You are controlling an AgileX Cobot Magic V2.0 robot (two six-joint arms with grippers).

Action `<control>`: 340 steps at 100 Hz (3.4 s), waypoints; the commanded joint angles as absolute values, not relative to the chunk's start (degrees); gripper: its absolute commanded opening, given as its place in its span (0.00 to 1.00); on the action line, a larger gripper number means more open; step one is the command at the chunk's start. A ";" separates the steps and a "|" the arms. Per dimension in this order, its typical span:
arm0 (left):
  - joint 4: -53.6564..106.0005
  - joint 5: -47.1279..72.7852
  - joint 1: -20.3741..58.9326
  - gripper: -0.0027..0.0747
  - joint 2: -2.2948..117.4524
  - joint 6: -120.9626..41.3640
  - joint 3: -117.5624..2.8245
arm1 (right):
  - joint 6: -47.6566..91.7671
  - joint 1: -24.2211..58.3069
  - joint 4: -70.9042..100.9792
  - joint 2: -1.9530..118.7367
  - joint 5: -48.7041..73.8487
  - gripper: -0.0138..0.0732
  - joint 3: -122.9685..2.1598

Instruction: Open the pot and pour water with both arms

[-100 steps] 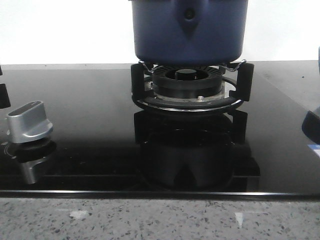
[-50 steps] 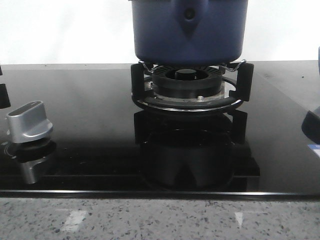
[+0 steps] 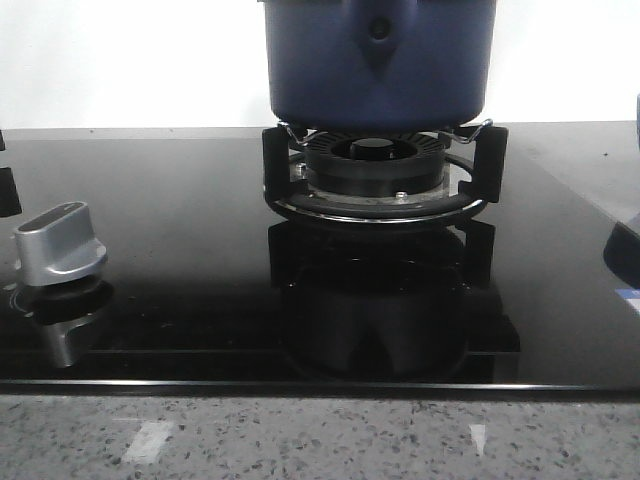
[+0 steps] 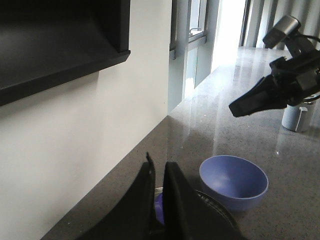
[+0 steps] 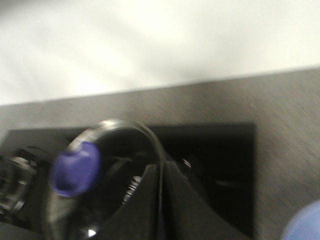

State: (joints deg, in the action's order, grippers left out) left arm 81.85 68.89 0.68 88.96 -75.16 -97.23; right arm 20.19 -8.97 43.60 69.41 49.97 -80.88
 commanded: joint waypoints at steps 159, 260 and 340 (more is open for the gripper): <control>76.65 16.42 1.08 0.01 15.65 -70.38 -19.91 | 45.22 -0.79 52.05 14.15 19.02 0.08 -20.99; 4.69 5.84 0.97 0.01 15.41 5.19 -18.09 | 45.22 -0.79 52.05 14.15 18.91 0.08 -20.99; 1.15 4.26 1.08 0.01 -1.79 5.19 1.99 | 45.22 -0.79 52.05 14.15 18.80 0.08 -20.99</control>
